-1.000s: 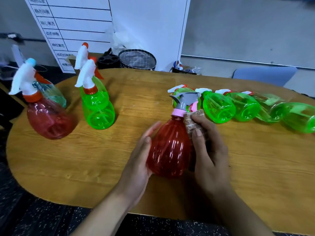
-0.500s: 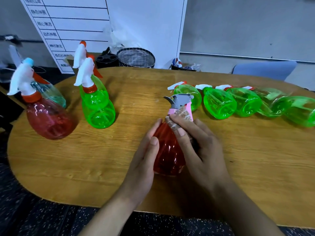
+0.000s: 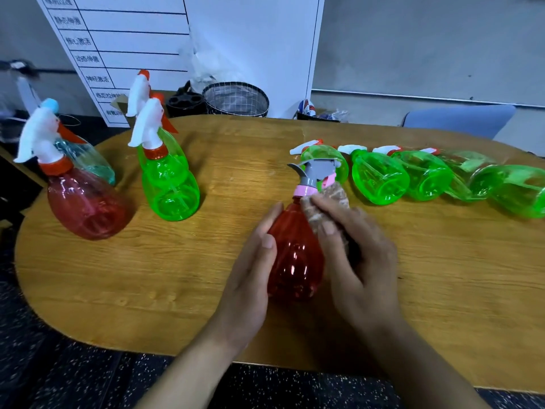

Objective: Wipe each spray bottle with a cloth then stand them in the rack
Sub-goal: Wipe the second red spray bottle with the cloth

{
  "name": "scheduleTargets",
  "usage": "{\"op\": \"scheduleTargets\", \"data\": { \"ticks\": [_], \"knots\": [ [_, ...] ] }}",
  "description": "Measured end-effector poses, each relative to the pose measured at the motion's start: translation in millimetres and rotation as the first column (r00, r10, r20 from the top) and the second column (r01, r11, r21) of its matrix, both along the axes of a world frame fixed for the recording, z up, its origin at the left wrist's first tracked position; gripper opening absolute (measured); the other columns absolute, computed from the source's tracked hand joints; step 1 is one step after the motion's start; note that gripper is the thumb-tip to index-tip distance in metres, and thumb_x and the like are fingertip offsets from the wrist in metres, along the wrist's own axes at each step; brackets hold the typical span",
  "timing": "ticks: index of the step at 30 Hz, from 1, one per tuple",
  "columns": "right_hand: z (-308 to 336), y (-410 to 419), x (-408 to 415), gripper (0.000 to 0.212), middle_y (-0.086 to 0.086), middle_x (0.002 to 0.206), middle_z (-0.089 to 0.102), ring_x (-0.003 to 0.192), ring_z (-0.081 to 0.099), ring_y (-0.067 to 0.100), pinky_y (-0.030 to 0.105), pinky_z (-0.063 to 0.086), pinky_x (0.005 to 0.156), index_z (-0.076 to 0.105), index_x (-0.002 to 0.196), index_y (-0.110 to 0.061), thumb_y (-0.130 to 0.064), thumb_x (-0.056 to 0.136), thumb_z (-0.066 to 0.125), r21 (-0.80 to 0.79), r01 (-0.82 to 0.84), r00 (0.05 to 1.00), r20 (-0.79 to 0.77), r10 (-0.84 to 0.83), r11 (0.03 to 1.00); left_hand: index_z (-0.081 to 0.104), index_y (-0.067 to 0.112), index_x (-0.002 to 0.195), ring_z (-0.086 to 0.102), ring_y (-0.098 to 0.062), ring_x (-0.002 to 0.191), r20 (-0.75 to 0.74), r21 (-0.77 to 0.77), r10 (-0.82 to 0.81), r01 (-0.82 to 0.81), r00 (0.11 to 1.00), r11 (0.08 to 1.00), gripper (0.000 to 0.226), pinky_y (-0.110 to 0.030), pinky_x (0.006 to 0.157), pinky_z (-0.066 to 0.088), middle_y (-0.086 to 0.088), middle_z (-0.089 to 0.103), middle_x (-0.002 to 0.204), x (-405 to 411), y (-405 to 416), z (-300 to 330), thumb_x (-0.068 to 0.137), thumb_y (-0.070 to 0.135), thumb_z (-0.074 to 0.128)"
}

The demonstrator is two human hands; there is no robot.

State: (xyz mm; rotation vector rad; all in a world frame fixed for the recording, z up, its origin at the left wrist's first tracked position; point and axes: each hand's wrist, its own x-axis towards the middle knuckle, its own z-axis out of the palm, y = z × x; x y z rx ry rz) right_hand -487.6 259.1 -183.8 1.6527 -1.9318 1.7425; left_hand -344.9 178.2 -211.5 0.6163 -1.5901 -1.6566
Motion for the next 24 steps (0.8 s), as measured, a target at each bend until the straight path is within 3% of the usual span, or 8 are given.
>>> {"op": "scheduleTargets", "data": {
  "ticks": [3,5,8,12,16,19,21,24],
  "knots": [
    [-6,-8,-2,0.036,-0.007,0.124,0.073,0.115,0.067,0.009,0.030,0.052,0.099,0.068,0.139,-0.022,-0.023,0.104,0.059,0.082,-0.071,0.993,0.104,0.062,0.994,0.051,0.052,0.152,0.036,-0.011,0.157,0.009,-0.013,-0.021,0.021,1.000,1.000,0.051,-0.057,0.128,0.028,0.018,0.046,0.164,1,-1,0,0.101,0.061,0.047],
    [-11,-5,2,0.035,-0.002,0.121,0.073,0.109,0.069,0.013,0.033,0.055,0.093,0.068,0.138,-0.021,-0.021,0.103,0.061,0.073,-0.114,0.990,0.095,0.107,0.991,0.051,0.050,0.152,0.038,-0.017,0.156,0.005,-0.012,-0.009,0.009,1.000,1.000,0.051,-0.058,0.128,0.028,0.013,0.047,0.165,2,-2,0,0.102,0.061,0.048],
    [-16,7,14,0.033,0.001,0.105,0.067,0.087,0.067,0.014,0.031,0.055,0.074,0.072,0.133,-0.019,-0.023,0.102,0.062,0.082,-0.190,0.976,-0.092,0.197,0.978,0.051,0.049,0.152,0.044,-0.019,0.153,0.000,0.004,0.052,-0.052,0.999,0.999,0.050,-0.057,0.128,0.028,0.008,0.051,0.162,2,-5,1,0.104,0.059,0.046],
    [-25,11,21,0.030,-0.003,0.096,0.064,0.083,0.059,0.006,0.015,0.046,0.083,0.076,0.127,-0.021,-0.024,0.099,0.065,0.117,-0.271,0.915,-0.277,0.294,0.955,0.055,0.048,0.149,0.055,-0.020,0.145,-0.068,0.091,0.037,-0.031,0.997,0.995,0.045,-0.055,0.125,0.035,0.005,0.058,0.157,4,-9,6,0.106,0.049,0.044],
    [-11,8,13,0.029,0.001,0.091,0.063,0.077,0.058,0.006,0.017,0.046,0.072,0.075,0.126,-0.016,-0.022,0.101,0.063,0.030,-0.218,0.959,-0.179,0.220,0.975,0.054,0.047,0.151,0.049,-0.021,0.150,-0.028,0.048,0.069,-0.068,0.997,0.997,0.047,-0.058,0.127,0.031,0.005,0.055,0.159,3,-6,5,0.105,0.057,0.046],
    [0,-5,1,0.027,0.002,0.106,0.073,0.095,0.067,0.009,0.025,0.051,0.083,0.073,0.128,-0.015,-0.020,0.104,0.061,-0.061,-0.040,0.999,-0.002,0.040,0.997,0.052,0.049,0.151,0.041,-0.018,0.155,0.042,-0.024,0.015,-0.014,0.999,1.000,0.053,-0.060,0.127,0.030,0.011,0.049,0.163,1,-3,1,0.101,0.062,0.045],
    [-2,-13,-4,0.030,-0.001,0.118,0.074,0.108,0.070,0.012,0.034,0.055,0.093,0.072,0.132,-0.018,-0.022,0.105,0.059,-0.002,-0.020,0.997,0.068,0.021,1.000,0.054,0.048,0.151,0.041,-0.013,0.154,0.049,-0.030,-0.018,0.019,0.999,0.999,0.053,-0.058,0.126,0.032,0.016,0.049,0.162,1,-3,0,0.101,0.061,0.045],
    [-11,-10,3,0.031,-0.003,0.114,0.072,0.104,0.067,0.005,0.027,0.053,0.089,0.071,0.133,-0.020,-0.023,0.105,0.059,0.045,-0.011,1.000,0.005,0.010,0.999,0.053,0.041,0.152,0.043,-0.010,0.153,0.030,-0.005,-0.010,0.010,0.999,1.000,0.051,-0.055,0.127,0.032,0.017,0.052,0.160,0,-4,-2,0.103,0.055,0.045]
  ]
}}
